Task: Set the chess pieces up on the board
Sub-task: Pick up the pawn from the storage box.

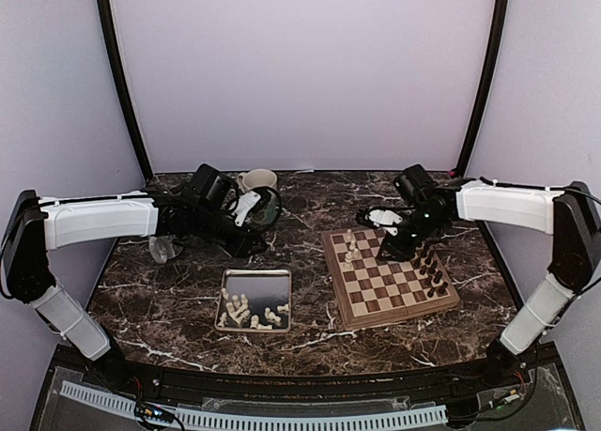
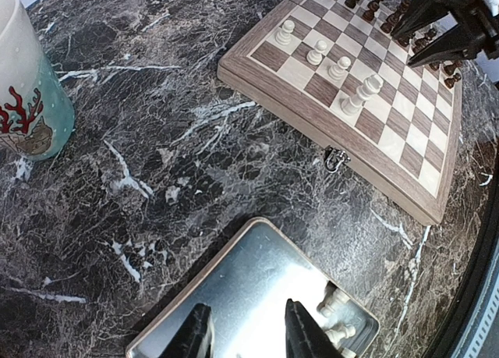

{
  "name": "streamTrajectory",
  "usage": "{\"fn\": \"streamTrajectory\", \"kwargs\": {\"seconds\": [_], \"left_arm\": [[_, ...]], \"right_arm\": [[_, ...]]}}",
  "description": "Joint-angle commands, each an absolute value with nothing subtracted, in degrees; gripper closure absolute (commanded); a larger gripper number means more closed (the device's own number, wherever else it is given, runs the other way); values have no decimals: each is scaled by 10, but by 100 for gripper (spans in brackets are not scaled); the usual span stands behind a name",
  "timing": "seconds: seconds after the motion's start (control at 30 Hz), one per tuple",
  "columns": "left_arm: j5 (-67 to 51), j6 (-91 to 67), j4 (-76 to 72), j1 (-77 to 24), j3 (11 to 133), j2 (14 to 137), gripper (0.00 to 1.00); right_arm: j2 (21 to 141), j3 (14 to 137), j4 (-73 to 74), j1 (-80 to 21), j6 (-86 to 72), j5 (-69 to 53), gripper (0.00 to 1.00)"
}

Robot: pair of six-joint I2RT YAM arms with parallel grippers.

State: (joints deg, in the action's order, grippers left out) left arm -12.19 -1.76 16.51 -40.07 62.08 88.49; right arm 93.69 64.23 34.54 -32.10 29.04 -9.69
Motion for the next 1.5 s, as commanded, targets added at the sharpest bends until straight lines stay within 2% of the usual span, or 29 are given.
{"fn": "streamTrajectory", "kwargs": {"seconds": [0.0, 0.13, 0.27, 0.6, 1.07, 1.47], "left_arm": [[-112, -30, 188, -408, 626, 889, 67], [-84, -45, 235, -419, 649, 900, 68], [-71, -59, 266, -436, 645, 899, 70], [-52, -45, 312, -541, 662, 957, 68], [-67, -33, 331, -548, 661, 1004, 67], [-62, -32, 329, -553, 656, 1024, 70]], "right_arm": [[843, 598, 343, -310, 331, -161, 65], [761, 545, 291, -309, 322, -186, 61], [733, 503, 247, -303, 316, -178, 58], [749, 498, 251, -303, 330, -185, 58], [761, 497, 251, -303, 335, -174, 58], [768, 498, 254, -303, 337, -174, 58]]}}
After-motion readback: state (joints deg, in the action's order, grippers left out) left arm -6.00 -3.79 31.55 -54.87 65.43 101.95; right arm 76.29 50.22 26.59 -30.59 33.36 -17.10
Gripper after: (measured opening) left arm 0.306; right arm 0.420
